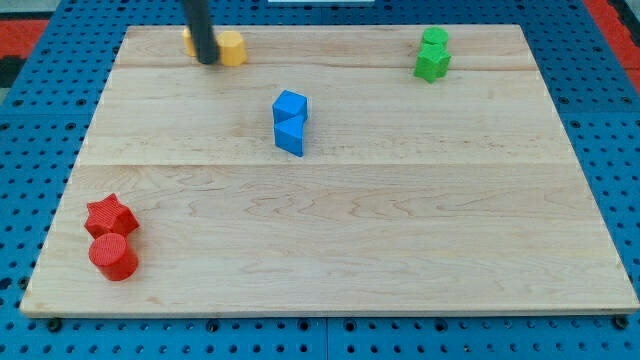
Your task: Move blue blocks towards red blocks
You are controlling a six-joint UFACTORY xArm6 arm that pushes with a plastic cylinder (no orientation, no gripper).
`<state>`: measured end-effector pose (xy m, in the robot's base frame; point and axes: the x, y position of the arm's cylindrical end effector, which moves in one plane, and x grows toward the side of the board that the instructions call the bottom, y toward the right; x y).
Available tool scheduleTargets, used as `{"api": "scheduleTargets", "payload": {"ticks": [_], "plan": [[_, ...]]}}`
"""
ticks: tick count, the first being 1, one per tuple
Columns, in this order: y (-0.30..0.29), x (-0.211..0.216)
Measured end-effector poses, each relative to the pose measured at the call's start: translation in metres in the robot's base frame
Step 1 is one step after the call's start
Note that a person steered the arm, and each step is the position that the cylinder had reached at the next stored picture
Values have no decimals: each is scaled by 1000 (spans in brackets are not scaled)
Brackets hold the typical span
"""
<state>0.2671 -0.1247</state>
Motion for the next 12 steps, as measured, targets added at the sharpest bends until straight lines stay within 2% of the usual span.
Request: {"api": "scheduleTargets", "payload": {"ticks": [1, 4, 5, 7, 8, 9, 10, 11, 12], "plan": [[54, 4], [151, 4], [173, 29], [56, 128], [32, 131], [73, 112], [115, 116], [93, 168], [34, 181]]}}
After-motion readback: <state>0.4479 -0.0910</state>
